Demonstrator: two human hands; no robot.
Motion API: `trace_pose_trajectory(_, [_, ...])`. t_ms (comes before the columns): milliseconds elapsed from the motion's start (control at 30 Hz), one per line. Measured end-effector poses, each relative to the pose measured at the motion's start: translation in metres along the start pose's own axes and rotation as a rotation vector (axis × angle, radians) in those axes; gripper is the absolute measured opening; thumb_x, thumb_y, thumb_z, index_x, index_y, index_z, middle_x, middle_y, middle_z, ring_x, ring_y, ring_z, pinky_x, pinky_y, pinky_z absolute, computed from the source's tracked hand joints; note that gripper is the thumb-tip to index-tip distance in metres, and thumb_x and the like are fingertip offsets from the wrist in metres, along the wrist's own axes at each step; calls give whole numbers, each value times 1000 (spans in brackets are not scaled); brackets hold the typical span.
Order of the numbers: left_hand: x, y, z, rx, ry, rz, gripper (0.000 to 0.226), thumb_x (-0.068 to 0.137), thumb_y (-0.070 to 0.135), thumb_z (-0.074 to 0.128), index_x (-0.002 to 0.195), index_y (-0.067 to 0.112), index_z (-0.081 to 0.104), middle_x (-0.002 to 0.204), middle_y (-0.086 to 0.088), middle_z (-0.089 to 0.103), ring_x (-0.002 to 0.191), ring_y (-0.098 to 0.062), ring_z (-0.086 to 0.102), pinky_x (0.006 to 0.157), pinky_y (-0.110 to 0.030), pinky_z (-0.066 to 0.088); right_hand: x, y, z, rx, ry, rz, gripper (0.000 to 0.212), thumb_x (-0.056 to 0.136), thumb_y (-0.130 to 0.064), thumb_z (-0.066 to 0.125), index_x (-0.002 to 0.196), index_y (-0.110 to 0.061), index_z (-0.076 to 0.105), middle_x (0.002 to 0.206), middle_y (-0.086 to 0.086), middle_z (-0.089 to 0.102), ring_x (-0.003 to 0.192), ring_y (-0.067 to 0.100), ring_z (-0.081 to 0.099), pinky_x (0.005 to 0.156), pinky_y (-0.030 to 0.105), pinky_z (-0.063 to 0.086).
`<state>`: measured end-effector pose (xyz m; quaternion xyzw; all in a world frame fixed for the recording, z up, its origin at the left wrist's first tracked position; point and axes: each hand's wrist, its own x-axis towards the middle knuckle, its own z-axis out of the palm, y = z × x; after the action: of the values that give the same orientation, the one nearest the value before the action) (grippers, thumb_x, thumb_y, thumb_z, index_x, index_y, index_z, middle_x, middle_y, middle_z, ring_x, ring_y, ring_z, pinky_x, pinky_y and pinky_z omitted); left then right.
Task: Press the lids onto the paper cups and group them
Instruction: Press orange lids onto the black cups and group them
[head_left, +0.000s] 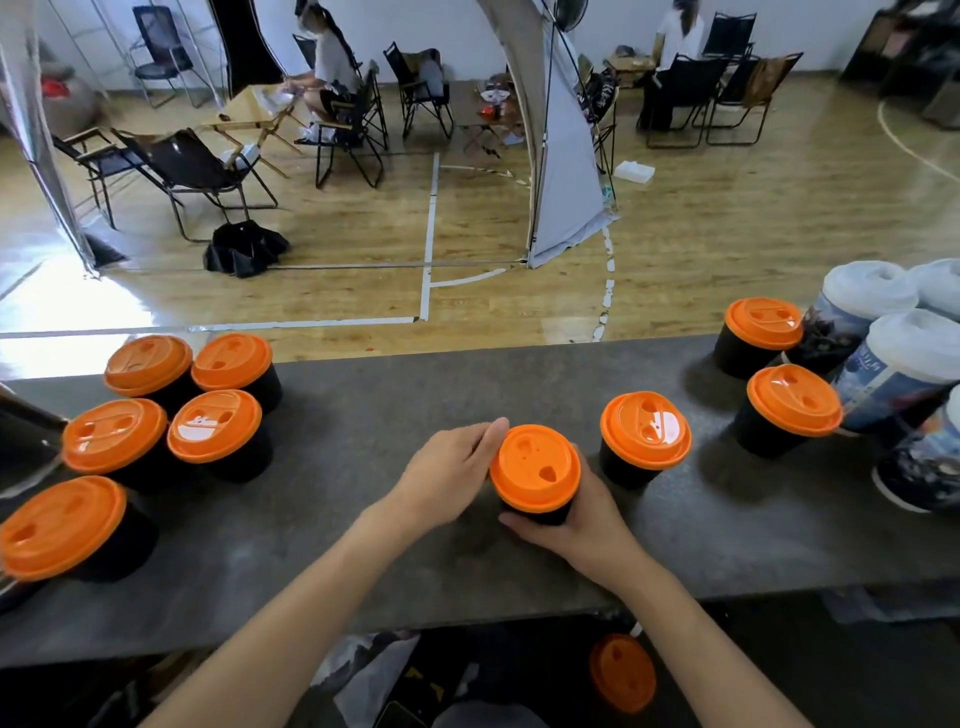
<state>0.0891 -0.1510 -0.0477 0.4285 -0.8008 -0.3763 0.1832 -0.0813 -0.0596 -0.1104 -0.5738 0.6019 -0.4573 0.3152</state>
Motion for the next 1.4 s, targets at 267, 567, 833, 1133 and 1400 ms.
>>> trace_pose_trajectory(267, [0,-8,11,-208,89,16,51,109,42,39,73,7,50,65,1,48,61,-10,42,63,-36,35,-1,-2,0,37,13,-9,99,60,-54,95,141,-41,39,134,-40,51,130,-12,49,104,4,34])
trace_pose_trajectory(567, [14,1,2,-146,-3,15,54,108,50,41,72,11,48,66,0,49,63,-13,45,65,-38,37,1,2,1,29,-4,16,74,69,-40,92,133,-31,55,127,-32,63,121,-6,60,98,6,41])
trace_pose_trajectory(833, [-1,-9,20,-191,180,3,52,109,43,40,70,10,47,60,7,45,57,-7,40,59,-32,34,0,4,2,30,11,7,81,69,-43,94,136,-36,48,130,-33,60,125,-7,57,100,7,40])
trace_pose_trajectory(1133, [24,1,-6,-216,-106,-19,50,106,52,46,70,17,50,66,1,50,62,-14,45,65,-36,38,1,2,2,61,-10,12,72,67,-46,92,129,-43,56,124,-34,65,119,-9,61,96,5,42])
trace_pose_trajectory(1400, [0,-14,17,-238,159,-19,52,110,44,40,66,15,46,58,7,45,55,-10,41,59,-38,36,1,1,3,45,0,5,79,71,-41,94,137,-37,50,131,-33,61,125,-7,57,100,7,41])
